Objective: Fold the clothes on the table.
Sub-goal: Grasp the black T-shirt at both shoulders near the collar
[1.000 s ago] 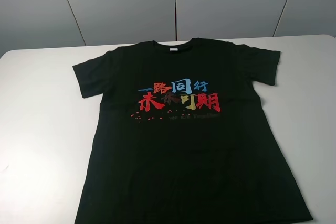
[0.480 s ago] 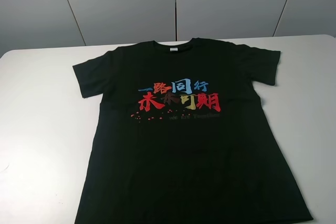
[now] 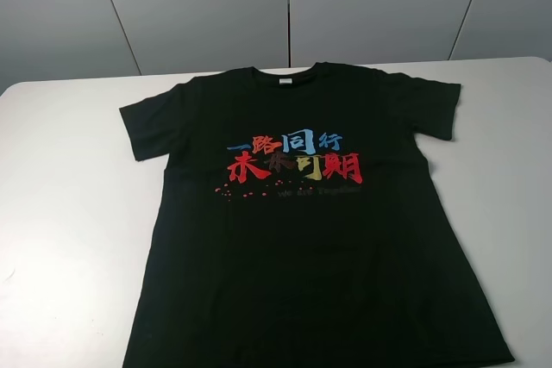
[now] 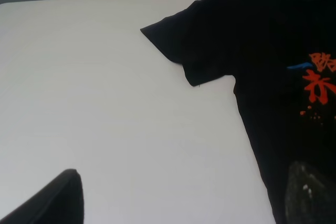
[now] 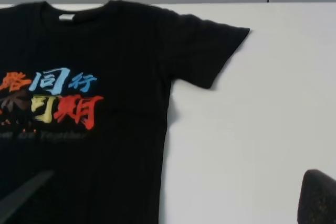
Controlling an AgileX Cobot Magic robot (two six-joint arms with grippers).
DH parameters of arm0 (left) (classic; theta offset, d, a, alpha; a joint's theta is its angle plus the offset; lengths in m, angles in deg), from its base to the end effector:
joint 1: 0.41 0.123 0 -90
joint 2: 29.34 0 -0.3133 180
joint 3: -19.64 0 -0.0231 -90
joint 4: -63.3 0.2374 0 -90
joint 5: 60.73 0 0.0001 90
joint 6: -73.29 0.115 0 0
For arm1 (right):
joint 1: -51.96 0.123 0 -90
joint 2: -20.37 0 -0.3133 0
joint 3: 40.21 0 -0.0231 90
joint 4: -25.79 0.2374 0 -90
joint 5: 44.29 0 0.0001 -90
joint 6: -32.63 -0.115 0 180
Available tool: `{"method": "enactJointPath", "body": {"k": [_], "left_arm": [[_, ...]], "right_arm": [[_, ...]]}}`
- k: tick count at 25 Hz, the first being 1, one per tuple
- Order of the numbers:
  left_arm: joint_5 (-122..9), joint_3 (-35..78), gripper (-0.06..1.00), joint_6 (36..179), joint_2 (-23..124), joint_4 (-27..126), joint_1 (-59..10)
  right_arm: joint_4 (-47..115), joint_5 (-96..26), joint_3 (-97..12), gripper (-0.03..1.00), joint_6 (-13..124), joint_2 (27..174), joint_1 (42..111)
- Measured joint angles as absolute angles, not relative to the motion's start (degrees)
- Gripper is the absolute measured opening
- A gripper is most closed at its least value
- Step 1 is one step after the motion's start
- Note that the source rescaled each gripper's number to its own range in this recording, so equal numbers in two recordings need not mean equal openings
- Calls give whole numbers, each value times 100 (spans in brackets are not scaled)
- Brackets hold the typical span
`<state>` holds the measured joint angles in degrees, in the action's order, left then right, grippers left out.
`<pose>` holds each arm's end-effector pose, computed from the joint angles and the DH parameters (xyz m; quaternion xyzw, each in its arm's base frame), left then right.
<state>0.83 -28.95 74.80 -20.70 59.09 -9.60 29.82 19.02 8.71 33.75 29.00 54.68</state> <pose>-0.0229 -0.0038 0.2627 0.0816 0.8562 -0.0707 0.5052 -0.0236 0.0061 0.2580 -0.0309 0.8687 0.0420 0.4926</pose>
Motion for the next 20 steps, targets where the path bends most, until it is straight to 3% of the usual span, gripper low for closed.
{"method": "enactJointPath", "body": {"k": [8,20], "left_arm": [[-458,-2634,100,7756,-488,5872,-960],[-1098,-1059,100,10171,3322,4765,-960]], "right_arm": [[3037,1680,743,97,3483,4674,5468],[3726,1109,-312,97,5162,7701,5468]]}}
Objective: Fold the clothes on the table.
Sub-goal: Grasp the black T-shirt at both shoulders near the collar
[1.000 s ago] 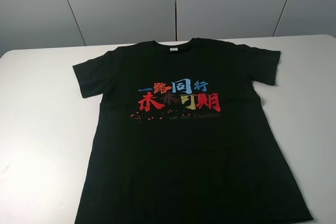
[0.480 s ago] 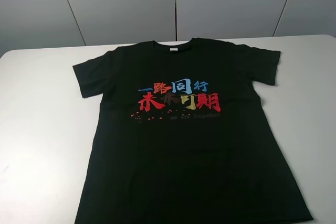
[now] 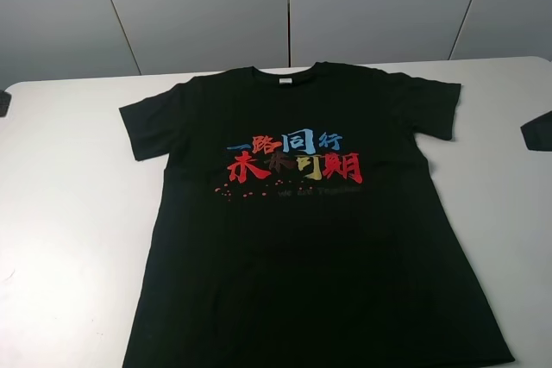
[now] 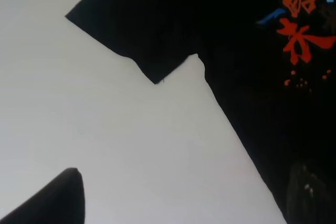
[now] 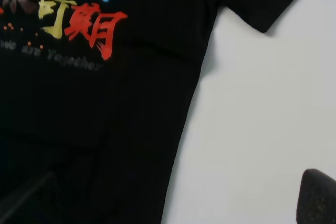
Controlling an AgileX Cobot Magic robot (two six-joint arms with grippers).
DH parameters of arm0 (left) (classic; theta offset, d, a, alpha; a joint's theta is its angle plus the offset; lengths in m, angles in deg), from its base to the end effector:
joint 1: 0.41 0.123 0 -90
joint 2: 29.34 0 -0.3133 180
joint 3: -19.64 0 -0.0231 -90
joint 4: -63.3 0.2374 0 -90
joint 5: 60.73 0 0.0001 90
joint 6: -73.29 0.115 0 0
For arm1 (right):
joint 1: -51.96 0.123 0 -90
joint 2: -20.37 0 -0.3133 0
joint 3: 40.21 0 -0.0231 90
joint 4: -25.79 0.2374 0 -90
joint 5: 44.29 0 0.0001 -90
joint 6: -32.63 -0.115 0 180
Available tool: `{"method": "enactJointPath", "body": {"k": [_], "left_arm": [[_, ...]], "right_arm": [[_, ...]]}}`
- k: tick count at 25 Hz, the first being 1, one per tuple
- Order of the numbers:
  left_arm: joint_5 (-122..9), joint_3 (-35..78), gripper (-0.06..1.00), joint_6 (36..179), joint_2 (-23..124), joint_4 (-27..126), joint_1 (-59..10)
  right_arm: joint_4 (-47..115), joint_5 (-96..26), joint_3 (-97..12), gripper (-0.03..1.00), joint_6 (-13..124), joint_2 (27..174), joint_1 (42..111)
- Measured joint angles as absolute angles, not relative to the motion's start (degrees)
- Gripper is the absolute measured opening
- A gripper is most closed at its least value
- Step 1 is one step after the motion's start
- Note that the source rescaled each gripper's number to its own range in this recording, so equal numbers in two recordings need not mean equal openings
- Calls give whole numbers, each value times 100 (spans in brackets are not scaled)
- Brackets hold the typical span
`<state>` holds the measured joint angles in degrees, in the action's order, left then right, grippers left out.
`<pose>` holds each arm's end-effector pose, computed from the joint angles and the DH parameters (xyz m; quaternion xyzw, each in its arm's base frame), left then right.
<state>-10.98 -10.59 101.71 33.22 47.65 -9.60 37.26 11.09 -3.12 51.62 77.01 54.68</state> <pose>0.1580 -0.0496 0.3245 0.2552 0.9042 -0.0717 0.3348 0.1242 0.0248 0.2954 -0.1484 0.9481 0.0559 0.2757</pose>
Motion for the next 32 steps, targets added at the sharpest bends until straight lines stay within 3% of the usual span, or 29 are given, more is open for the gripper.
{"method": "enactJointPath", "body": {"k": [3,13,21,32], "left_arm": [[-1157,-444,100,10407,4398,4725,-1129],[-1349,1019,100,10643,7058,5345,-2766],[-1338,1421,100,10643,8593,5607,-2908],[-1687,1595,100,10654,9422,6183,-3330]], "right_arm": [[3828,800,-587,97,5355,8436,5468],[3866,492,-1563,97,5917,10478,6103],[3877,648,-2085,97,6043,11609,6151],[4134,680,-2088,97,6296,12446,6212]]}}
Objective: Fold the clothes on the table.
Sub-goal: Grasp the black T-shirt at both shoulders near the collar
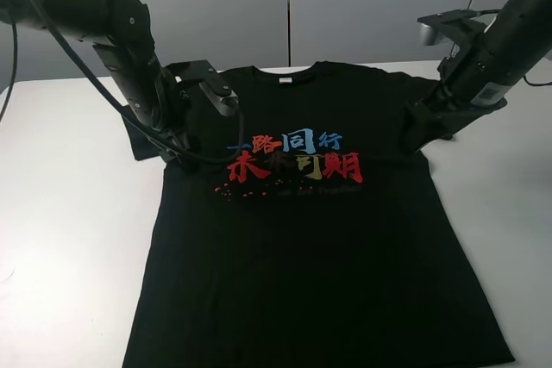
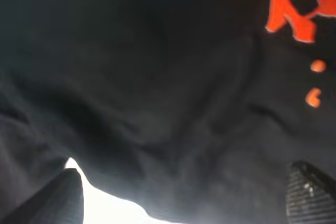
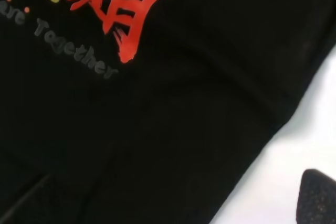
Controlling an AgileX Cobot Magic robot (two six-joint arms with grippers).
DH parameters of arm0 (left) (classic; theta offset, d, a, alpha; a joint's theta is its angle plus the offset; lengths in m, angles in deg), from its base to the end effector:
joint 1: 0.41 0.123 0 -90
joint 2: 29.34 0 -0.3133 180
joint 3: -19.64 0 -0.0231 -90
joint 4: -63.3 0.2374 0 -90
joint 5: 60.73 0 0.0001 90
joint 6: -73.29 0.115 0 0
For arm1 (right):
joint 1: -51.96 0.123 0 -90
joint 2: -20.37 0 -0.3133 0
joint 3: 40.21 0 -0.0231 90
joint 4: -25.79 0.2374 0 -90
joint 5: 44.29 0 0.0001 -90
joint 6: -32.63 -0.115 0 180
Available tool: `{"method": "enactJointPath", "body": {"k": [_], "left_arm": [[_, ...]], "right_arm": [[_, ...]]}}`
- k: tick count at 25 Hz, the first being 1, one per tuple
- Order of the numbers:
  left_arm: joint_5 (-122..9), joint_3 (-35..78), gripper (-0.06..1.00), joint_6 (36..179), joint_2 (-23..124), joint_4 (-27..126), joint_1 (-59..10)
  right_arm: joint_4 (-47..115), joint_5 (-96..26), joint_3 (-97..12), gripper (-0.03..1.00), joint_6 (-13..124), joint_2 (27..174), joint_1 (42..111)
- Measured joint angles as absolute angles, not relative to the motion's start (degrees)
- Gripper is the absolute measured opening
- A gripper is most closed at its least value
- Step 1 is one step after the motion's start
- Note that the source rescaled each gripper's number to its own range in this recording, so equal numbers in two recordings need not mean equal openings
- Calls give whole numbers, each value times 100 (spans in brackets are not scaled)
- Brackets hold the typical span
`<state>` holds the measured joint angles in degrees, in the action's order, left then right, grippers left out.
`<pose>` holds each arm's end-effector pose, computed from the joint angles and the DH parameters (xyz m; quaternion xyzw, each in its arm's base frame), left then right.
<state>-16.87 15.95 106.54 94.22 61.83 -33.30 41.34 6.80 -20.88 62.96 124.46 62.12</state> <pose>0.3296 -0.2156 0.1452 0.5368 0.8401 -0.0093 0.0775 0.2909 0.0765 0.2037 -0.2676 0.9562 0.0992 0.0658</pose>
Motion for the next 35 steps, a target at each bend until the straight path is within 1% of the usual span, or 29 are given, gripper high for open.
{"method": "enactJointPath", "body": {"k": [8,21,23,24,26,32,33,35], "left_arm": [[-1725,1626,100,10852,9807,6194,-3349],[-1715,1658,100,10880,10025,6204,-3349],[-1727,1663,97,10880,10037,6204,-3349],[-1751,1663,93,10880,10048,6204,-3349],[-1773,1671,79,10880,10076,6229,-3349],[-1773,1703,11,10850,10096,6277,-3349],[-1773,1703,5,10839,10096,6277,-3349],[-1773,1703,1,10814,10096,6277,-3349]], "right_arm": [[4158,561,-2100,97,6338,12501,6577],[4158,548,-2100,97,6368,12501,6608],[4158,548,-2100,97,6368,12501,6608],[4158,534,-2100,97,6368,12501,6608],[4158,536,-2100,97,6368,12501,6608],[4158,536,-2100,97,6382,12501,6608],[4158,536,-2100,97,6382,12501,6608],[4158,536,-2100,97,6382,12501,6608]]}}
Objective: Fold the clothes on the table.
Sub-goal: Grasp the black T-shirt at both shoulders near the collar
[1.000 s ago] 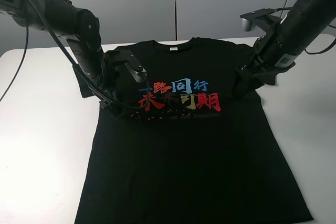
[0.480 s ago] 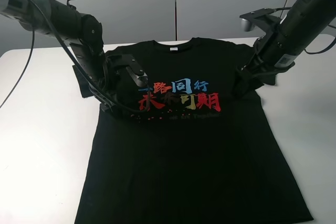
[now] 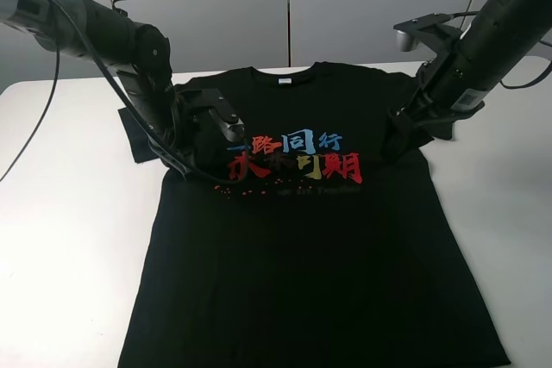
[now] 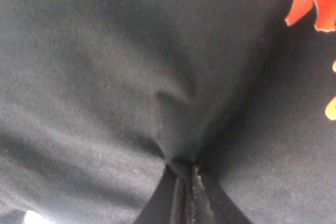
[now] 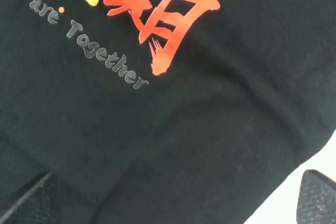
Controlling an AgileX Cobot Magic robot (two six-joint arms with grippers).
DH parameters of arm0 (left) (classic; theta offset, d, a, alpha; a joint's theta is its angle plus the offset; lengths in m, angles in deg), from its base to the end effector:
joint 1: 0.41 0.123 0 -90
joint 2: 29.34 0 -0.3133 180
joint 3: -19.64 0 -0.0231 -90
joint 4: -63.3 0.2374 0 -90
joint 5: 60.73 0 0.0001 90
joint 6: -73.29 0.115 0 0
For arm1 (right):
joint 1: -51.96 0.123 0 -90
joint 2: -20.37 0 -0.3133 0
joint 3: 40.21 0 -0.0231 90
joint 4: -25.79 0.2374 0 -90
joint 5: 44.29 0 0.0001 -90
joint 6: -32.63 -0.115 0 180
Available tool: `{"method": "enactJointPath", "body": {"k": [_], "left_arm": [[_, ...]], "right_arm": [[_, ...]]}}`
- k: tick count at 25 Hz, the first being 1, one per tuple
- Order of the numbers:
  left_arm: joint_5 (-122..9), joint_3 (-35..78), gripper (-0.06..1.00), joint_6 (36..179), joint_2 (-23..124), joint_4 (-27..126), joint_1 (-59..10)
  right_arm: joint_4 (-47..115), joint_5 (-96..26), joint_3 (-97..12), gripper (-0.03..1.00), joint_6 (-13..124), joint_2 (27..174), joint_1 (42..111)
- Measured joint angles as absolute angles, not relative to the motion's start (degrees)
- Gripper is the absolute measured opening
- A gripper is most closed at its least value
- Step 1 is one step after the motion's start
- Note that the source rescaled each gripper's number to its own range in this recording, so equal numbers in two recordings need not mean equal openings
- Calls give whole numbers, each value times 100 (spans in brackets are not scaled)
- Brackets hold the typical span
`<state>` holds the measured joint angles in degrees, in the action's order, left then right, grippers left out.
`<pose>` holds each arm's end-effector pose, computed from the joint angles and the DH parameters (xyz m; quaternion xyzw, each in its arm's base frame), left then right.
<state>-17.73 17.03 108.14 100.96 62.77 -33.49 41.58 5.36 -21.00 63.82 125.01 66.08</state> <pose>0.3351 -0.2191 0.1025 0.5556 0.8307 -0.0027 0.0357 0.2890 0.0973 0.2016 -0.3045 0.9445 0.1000 0.0718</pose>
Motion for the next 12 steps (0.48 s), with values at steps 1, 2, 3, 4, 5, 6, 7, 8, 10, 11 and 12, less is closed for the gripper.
{"method": "enactJointPath", "body": {"k": [1,2,3,4,5,6,7,8,10,11,12], "left_arm": [[-1773,1705,0,10814,10096,6277,-3349],[-1773,1705,0,10806,10096,6277,-3349],[-1773,1715,0,10806,10096,6277,-3349],[-1773,1715,0,10806,10096,6277,-3349],[-1773,1715,0,10801,10099,6277,-3349],[-1773,1715,0,10801,10099,6277,-3349],[-1773,1715,0,10801,10099,6277,-3349],[-1773,1715,0,10801,10099,6277,-3349],[-1773,1715,0,10801,10099,6277,-3349],[-1773,1715,0,10801,10099,6277,-3349],[-1773,1715,0,10801,10099,6277,-3349]], "right_arm": [[4158,536,-2100,97,6395,12501,6608],[4158,536,-2100,97,6430,12513,6608],[4158,536,-2102,97,6460,12525,6608],[4158,531,-2128,97,6486,12577,6608],[4158,531,-2157,97,6510,12637,6608],[4158,553,-2208,97,6523,12709,6608],[4158,580,-2294,97,6546,12808,6608],[4147,624,-2381,97,6565,12917,6608],[4125,705,-2667,97,6608,13130,6608],[4086,736,-2823,97,6676,13247,6608],[4068,773,-2939,97,6796,13358,6608]]}}
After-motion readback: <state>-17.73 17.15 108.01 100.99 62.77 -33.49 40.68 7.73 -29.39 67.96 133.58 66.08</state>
